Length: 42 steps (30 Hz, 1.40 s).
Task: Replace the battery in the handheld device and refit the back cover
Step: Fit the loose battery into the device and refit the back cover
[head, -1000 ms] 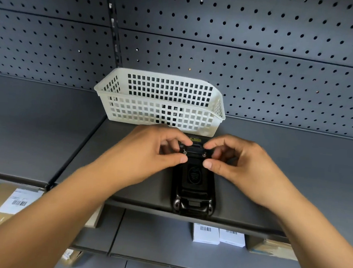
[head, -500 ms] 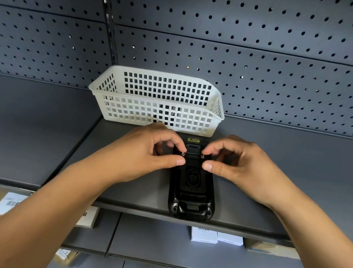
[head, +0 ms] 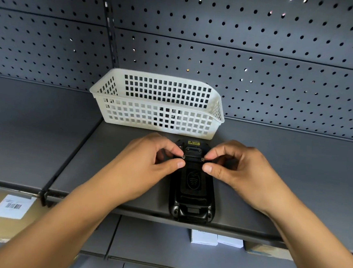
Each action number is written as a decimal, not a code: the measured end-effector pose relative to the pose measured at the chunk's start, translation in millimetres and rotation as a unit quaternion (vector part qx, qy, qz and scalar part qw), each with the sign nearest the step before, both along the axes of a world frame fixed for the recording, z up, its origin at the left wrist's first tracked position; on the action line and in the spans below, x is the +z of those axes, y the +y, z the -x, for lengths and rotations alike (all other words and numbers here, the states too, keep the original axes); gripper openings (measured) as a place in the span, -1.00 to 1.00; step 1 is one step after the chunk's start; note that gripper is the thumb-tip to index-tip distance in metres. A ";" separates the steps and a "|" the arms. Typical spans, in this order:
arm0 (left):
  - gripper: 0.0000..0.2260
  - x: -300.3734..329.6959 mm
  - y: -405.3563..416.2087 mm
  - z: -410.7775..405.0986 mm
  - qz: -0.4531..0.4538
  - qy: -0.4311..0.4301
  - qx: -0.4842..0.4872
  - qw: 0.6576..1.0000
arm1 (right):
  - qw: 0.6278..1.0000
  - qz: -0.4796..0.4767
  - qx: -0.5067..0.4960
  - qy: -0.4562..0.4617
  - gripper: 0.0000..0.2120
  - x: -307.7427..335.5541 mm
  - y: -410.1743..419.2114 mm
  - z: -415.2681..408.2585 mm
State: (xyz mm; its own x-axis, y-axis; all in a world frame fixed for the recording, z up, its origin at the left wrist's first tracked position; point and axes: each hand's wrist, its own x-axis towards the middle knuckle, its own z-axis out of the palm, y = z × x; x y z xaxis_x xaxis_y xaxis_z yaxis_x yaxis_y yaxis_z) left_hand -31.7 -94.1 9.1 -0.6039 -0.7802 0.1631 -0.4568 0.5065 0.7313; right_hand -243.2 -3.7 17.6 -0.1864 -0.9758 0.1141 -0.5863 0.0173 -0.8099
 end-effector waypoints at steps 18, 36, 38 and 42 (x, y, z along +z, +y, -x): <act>-0.66 -2.0 20.0 -23.1 0.172 -0.051 -0.101 0.979 | 0.970 0.094 0.044 0.219 -0.70 -7.2 35.3 -18.3; -0.67 -9.5 46.0 -33.7 0.185 -0.008 -0.088 0.979 | 0.965 0.072 0.044 0.250 -0.61 -10.1 66.2 -26.4; -0.61 -9.2 48.0 -35.7 0.190 -0.016 -0.089 0.978 | 0.963 0.072 0.044 0.257 -0.60 -9.0 68.6 -27.0; -0.58 -14.0 57.1 -37.5 0.224 -0.010 -0.101 0.969 | 0.958 0.090 0.043 0.268 -0.63 -8.3 77.2 -29.7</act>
